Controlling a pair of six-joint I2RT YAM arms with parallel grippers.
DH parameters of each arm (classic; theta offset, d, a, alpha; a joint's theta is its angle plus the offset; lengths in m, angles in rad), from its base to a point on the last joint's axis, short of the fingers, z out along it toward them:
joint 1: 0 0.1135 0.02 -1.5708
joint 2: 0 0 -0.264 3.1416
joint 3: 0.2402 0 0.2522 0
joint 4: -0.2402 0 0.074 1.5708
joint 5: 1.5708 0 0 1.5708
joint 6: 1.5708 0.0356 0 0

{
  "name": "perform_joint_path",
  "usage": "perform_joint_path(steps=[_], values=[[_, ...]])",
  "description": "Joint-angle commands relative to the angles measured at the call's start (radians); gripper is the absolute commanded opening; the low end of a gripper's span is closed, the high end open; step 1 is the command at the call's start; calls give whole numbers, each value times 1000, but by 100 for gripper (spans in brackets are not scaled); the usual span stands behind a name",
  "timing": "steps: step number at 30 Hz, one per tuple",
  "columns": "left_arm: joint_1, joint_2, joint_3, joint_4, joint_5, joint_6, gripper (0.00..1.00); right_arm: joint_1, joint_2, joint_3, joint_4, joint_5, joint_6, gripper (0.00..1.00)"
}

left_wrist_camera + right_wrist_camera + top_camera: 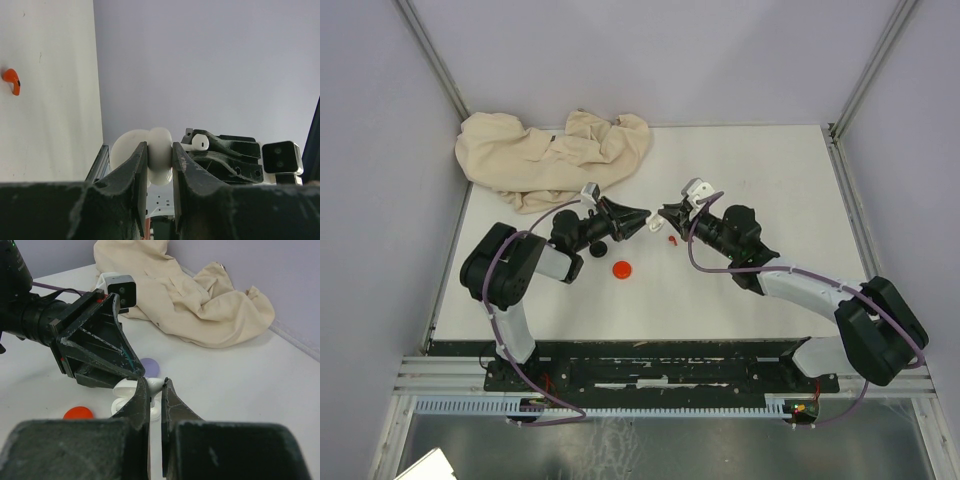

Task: Insert the wireless bluetooth earbuds into the charging case
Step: Place the earbud in the charging case.

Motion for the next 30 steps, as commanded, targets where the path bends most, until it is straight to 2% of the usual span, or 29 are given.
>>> perform_joint_path(steps=[1,30], values=[[-3,1,38,69,-9,-38,3,7,-5,-12,48,-19,-19,1],[-2,-7,50,76,-3,-69,3,15,32,-7,26,-26,-6,1]])
